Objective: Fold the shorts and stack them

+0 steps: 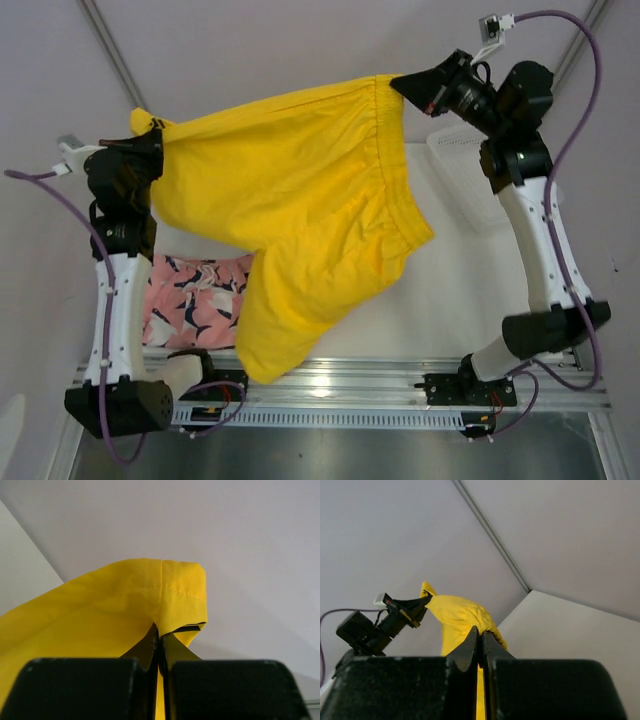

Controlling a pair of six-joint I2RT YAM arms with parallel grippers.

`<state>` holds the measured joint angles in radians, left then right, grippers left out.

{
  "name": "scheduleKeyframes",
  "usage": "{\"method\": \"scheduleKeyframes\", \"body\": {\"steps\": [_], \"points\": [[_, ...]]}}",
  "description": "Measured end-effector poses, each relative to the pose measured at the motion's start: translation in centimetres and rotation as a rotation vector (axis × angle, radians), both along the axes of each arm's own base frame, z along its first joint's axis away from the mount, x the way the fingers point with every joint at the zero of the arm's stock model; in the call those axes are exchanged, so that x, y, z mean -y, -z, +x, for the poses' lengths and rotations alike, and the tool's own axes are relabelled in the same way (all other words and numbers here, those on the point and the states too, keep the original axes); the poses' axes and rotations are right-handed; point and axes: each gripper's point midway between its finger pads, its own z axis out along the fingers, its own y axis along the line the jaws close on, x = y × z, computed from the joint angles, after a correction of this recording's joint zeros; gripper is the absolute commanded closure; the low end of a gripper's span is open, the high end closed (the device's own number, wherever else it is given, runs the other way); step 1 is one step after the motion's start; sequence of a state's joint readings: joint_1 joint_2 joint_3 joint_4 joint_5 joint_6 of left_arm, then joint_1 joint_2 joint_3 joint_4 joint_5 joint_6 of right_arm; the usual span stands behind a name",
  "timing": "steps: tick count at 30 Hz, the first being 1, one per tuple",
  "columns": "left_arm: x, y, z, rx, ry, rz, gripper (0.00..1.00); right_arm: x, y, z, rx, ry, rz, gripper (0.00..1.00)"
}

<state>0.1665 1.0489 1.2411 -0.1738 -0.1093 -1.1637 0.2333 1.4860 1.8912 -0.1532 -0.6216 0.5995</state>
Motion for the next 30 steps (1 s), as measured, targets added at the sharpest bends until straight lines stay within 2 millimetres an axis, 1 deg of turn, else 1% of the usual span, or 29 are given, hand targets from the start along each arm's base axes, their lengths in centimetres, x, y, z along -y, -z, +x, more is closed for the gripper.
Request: {"method": "scheduleKeyframes", "body": {"steps": [1, 3, 4, 5, 7, 9, 10, 11, 12, 13, 15, 16, 17, 19, 20, 21, 22, 24, 26, 29, 30], "points": [[0.3, 0.9, 1.1, -0.017, 0.006, -0.01, 1.0, 0.2, 0.9, 2.2, -0.04, -0.019, 0.029, 1.0], [0.6, 1.8, 3.3, -0.016, 0.01, -0.019, 1.0, 0.2, 2.5, 6.0, -0.107, -0.054, 0.085, 1.0], [0.7, 2.1, 4.4, -0.009, 0.008, -0.02, 1.0, 0.3, 3.2, 7.6, -0.133, -0.07, 0.108, 1.0], [0.8, 2.6, 5.6, -0.006, 0.009, -0.022, 1.0, 0.3, 3.6, 8.8, -0.145, -0.081, 0.123, 1.0], [0.9, 4.1, 7.8, -0.019, 0.011, -0.028, 1.0, 0.3, 4.5, 11.7, -0.164, -0.106, 0.152, 1.0], [1.0, 5.8, 10.0, -0.039, 0.015, -0.031, 1.0, 0.2, 4.5, 13.7, -0.168, -0.135, 0.177, 1.0], [1.1, 6.5, 10.9, -0.052, 0.018, -0.031, 1.0, 0.1, 4.0, 14.8, -0.154, -0.154, 0.189, 1.0], [1.2, 6.7, 11.8, -0.057, 0.024, -0.029, 1.0, 0.1, 2.7, 15.6, -0.118, -0.179, 0.213, 1.0], [1.4, 6.4, 12.6, -0.053, 0.031, -0.028, 1.0, 0.3, 1.8, 16.1, -0.089, -0.196, 0.241, 1.0], [1.6, 5.7, 13.4, -0.041, 0.039, -0.023, 1.0, 0.6, 1.3, 16.4, -0.076, -0.209, 0.267, 1.0], [2.1, 2.7, 14.5, 0.019, 0.063, -0.012, 1.0, 2.0, 0.2, 16.4, -0.042, -0.236, 0.331, 1.0], [2.6, 0.7, 14.7, 0.063, 0.082, -0.006, 1.0, 3.0, 0.0, 16.4, -0.036, -0.244, 0.36, 1.0], [3.1, -1.5, 14.6, 0.114, 0.106, 0.002, 1.0, 4.1, 0.0, 16.6, -0.029, -0.247, 0.382, 1.0], [4.4, -5.1, 13.8, 0.21, 0.157, 0.022, 1.0, 6.1, 0.4, 16.7, -0.025, -0.249, 0.411, 1.0], [5.0, -6.5, 13.2, 0.251, 0.181, 0.031, 1.0, 6.8, 0.7, 16.7, -0.025, -0.25, 0.42, 1.0], [5.4, -7.2, 12.6, 0.276, 0.198, 0.038, 1.0, 7.3, 1.2, 16.7, -0.037, -0.255, 0.432, 1.0], [5.7, -7.3, 12.2, 0.287, 0.209, 0.043, 1.0, 7.5, 1.6, 16.5, -0.049, -0.26, 0.442, 1.0], [6.0, -6.7, 11.4, 0.287, 0.221, 0.059, 1.0, 7.8, 2.5, 15.8, -0.071, -0.281, 0.461, 1.0], [6.2, -5.0, 10.7, 0.256, 0.224, 0.07, 1.0, 7.8, 3.3, 14.7, -0.097, -0.305, 0.479, 1.0], [6.4, -2.1, 8.5, 0.2, 0.224, 0.086, 1.0, 8.0, 3.9, 12.2, -0.119, -0.336, 0.487, 1.0], [6.5, -1.7, 7.7, 0.192, 0.222, 0.091, 1.0, 8.0, 3.7, 11.2, -0.113, -0.342, 0.48, 1.0]]}}
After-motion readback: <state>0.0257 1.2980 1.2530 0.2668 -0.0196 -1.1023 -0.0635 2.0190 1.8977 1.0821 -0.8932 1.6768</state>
